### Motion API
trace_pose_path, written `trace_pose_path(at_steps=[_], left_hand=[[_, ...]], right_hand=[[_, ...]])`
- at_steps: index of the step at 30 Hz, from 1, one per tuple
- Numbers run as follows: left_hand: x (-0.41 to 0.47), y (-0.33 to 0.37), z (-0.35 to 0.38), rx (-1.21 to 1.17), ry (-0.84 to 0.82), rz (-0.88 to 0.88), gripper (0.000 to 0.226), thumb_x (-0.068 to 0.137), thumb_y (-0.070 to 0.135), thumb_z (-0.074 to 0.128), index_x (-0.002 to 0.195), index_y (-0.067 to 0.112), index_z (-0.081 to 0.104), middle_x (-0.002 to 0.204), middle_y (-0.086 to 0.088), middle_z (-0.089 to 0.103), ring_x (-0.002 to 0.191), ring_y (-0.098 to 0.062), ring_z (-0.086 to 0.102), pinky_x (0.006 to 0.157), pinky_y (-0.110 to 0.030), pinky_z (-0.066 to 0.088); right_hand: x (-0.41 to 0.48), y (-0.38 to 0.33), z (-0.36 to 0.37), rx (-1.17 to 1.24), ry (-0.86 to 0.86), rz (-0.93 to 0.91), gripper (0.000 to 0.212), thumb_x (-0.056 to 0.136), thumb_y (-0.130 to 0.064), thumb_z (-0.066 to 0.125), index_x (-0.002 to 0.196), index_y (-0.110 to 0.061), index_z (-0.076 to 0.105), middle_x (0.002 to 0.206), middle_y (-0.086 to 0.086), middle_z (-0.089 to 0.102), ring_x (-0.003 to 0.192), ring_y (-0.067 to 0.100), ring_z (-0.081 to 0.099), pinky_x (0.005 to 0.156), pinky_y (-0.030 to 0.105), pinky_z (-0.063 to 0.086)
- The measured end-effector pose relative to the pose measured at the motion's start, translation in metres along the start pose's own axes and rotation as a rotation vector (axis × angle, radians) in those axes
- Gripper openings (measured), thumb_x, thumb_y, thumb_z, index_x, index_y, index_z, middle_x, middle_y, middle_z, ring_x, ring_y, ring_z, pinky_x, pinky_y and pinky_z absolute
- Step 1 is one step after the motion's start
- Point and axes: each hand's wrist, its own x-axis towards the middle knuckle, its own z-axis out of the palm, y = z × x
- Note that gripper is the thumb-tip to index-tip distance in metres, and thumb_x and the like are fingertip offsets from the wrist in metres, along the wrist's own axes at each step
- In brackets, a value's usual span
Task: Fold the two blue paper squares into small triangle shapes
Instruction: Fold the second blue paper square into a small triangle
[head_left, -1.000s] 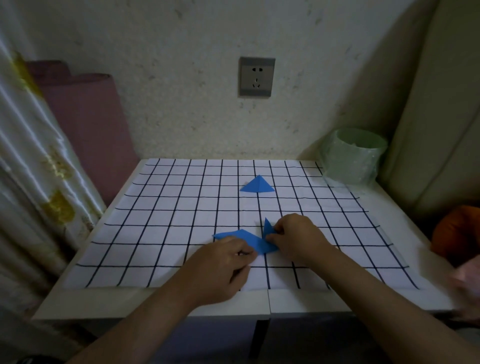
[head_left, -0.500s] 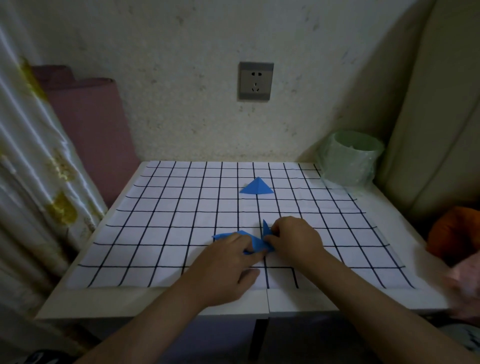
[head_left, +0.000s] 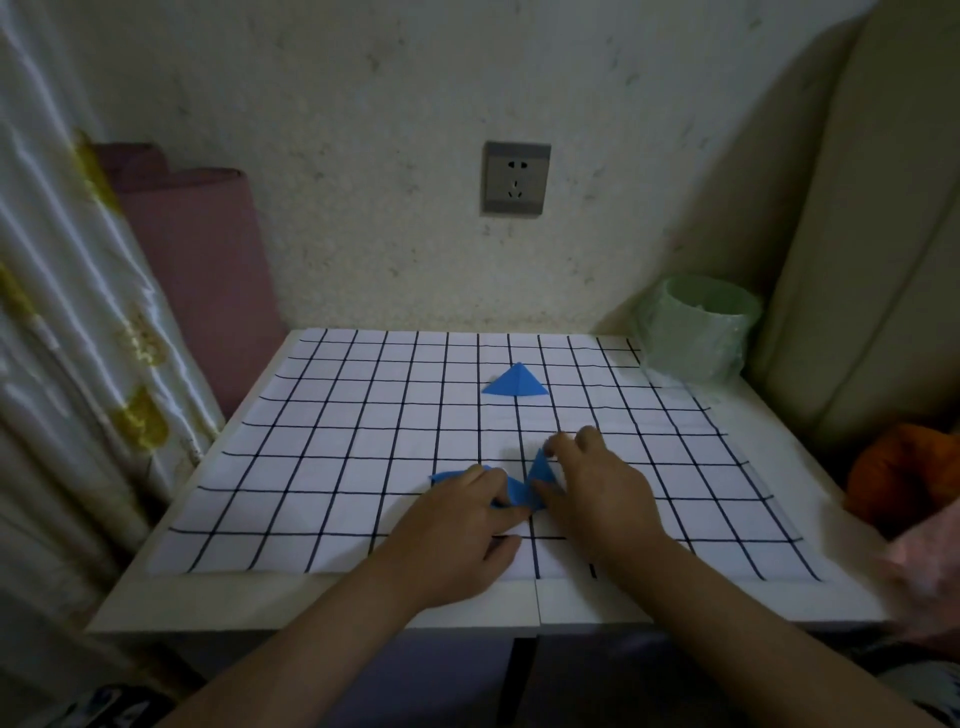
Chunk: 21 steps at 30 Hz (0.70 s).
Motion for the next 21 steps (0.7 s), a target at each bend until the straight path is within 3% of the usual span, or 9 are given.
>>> trace_pose_path(at_steps=[2,4,8,12,17,21], left_hand=[[0.000,0.002,-0.002,0.008,0.002,-0.008,0.027,0.093,0.043,0.044,0.107,0.033,0.066,0.097,0.011,0.047,0.091,-0.006,0.042,0.070,-0.022,0.036],[0.000,0.003,-0.002,0.001,0.004,-0.001,0.026,0.093,0.040,0.043,0.099,0.029,0.066,0.095,0.009,0.048,0.090,-0.007,0.043,0.068,-0.025,0.036],[0.001,0.007,-0.002,0.017,0.000,-0.007,0.033,0.092,0.038,0.042,0.118,0.031,0.062,0.094,0.008,0.047,0.088,-0.007,0.041,0.068,-0.024,0.032],[0.001,0.010,-0.001,0.042,-0.007,-0.034,0.035,0.093,0.041,0.039,0.120,0.033,0.059,0.093,0.010,0.044,0.088,-0.006,0.037,0.066,-0.024,0.028],[0.003,0.010,0.000,0.031,0.011,-0.035,0.033,0.094,0.040,0.042,0.119,0.031,0.061,0.094,0.009,0.047,0.091,-0.008,0.044,0.066,-0.024,0.031],[0.001,0.010,0.002,0.002,0.030,-0.037,0.034,0.093,0.039,0.044,0.120,0.031,0.062,0.094,0.009,0.048,0.092,-0.008,0.044,0.068,-0.026,0.040]], right_hand=[[-0.010,0.001,-0.004,-0.095,0.013,-0.221,0.019,0.092,-0.039,0.055,0.094,-0.024,0.068,0.084,-0.005,0.053,0.060,0.009,0.047,0.049,0.022,0.038],[-0.022,0.004,-0.006,-0.089,-0.028,-0.320,0.026,0.094,-0.039,0.049,0.084,-0.029,0.070,0.072,-0.010,0.049,0.054,0.005,0.039,0.048,0.021,0.034],[-0.033,0.008,-0.008,-0.038,-0.102,-0.257,0.033,0.097,-0.044,0.039,0.097,-0.032,0.069,0.072,-0.010,0.053,0.058,0.006,0.048,0.053,0.023,0.040],[-0.032,0.009,-0.010,-0.025,-0.147,-0.121,0.034,0.097,-0.047,0.037,0.109,-0.035,0.068,0.077,-0.007,0.061,0.065,0.007,0.055,0.063,0.026,0.050],[-0.029,0.017,-0.013,-0.073,-0.147,-0.031,0.032,0.096,-0.044,0.043,0.114,-0.033,0.068,0.071,-0.011,0.054,0.061,0.004,0.047,0.053,0.018,0.034],[-0.030,0.022,-0.015,-0.128,-0.189,-0.117,0.036,0.098,-0.043,0.038,0.121,-0.034,0.064,0.078,-0.011,0.049,0.066,0.005,0.044,0.056,0.021,0.030]])
